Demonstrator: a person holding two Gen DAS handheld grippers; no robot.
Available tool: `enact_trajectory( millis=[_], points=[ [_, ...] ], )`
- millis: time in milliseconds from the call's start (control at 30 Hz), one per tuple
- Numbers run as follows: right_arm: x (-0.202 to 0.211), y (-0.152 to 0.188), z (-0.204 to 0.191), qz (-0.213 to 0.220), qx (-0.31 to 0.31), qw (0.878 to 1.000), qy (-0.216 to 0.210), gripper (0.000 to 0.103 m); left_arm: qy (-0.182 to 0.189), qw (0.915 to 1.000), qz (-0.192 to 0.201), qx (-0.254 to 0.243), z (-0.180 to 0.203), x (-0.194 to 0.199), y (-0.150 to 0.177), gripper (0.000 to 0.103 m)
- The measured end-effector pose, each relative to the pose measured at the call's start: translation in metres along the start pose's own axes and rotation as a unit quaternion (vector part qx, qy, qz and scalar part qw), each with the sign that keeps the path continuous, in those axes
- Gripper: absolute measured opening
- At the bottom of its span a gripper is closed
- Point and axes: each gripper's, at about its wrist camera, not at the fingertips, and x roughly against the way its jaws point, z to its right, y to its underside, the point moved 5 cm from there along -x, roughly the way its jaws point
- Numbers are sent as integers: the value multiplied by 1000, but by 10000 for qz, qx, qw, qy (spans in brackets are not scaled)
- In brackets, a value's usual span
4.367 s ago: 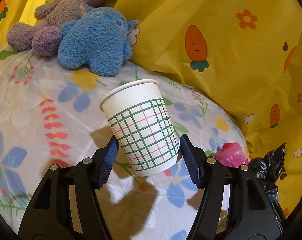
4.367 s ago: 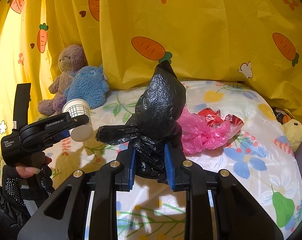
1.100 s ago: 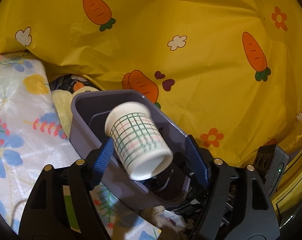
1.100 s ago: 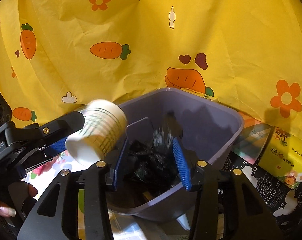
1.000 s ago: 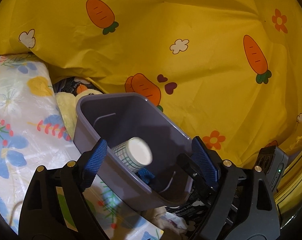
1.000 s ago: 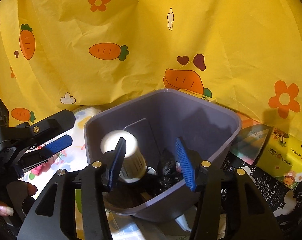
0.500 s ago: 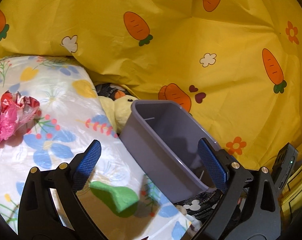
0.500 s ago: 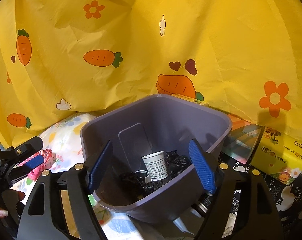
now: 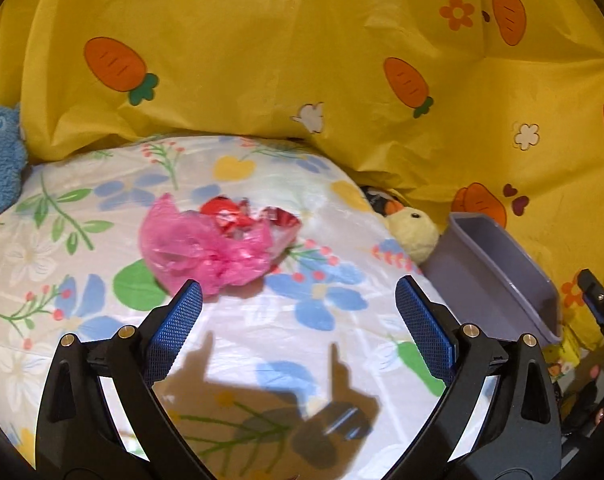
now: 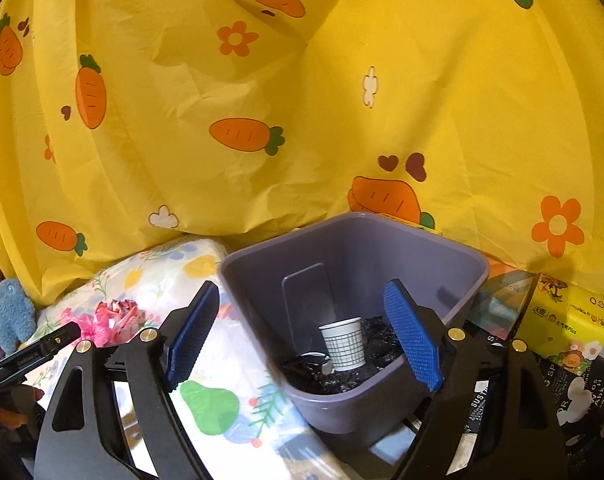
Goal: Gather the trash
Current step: 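Move both tools back toward the pink bag and red wrapper on the sheet, then grasp the red-and-clear wrapper with right tool while left tool grasps the pink bag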
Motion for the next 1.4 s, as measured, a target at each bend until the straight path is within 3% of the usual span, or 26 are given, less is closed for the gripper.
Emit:
enact_trajectory(
  millis=[100,200,367,533,633,733,800,867,1033,1200,1267,1400],
  points=[
    [-2,4,-28,-51,213,9995,-248,83,-303,9994,-24,173,-38,3,2,95],
    [-10,13,-58,-202,441,9975,-514,83,-365,9988,-29,318,-61,3,1,95],
    [-22,25,-98,-461,767,9923,-851,83,-70,9967,-197,782,-83,-18,-4,95],
    [-33,28,-126,-557,1083,9883,-917,83,170,9916,-362,1229,-97,-45,-10,93],
    [-43,29,-141,-637,1204,9861,-953,83,421,9879,-602,1367,-98,-63,-6,77],
    [-54,29,-157,-742,1290,9834,-1035,83,546,9853,-748,1436,-103,-75,0,54],
    [-62,29,-169,-817,1365,9812,-1090,83,725,9838,-707,1478,-105,-75,0,35],
    [-70,29,-181,-901,1439,9788,-1148,83,735,9845,-626,1463,-107,-69,-4,23],
    [-92,34,-214,-1124,1600,9713,-1353,83,471,9887,-193,1408,-122,-36,-17,21],
    [-123,47,-243,-1436,1768,9639,-1381,82,-448,9891,376,1354,-150,-4,-26,21],
    [-139,56,-250,-1630,1795,9609,-1341,81,-866,9865,486,1300,-159,1,-26,21],
    [-164,69,-258,-1955,1706,9565,-1330,75,-1102,9844,441,1297,-168,-5,-22,21]
  ],
)
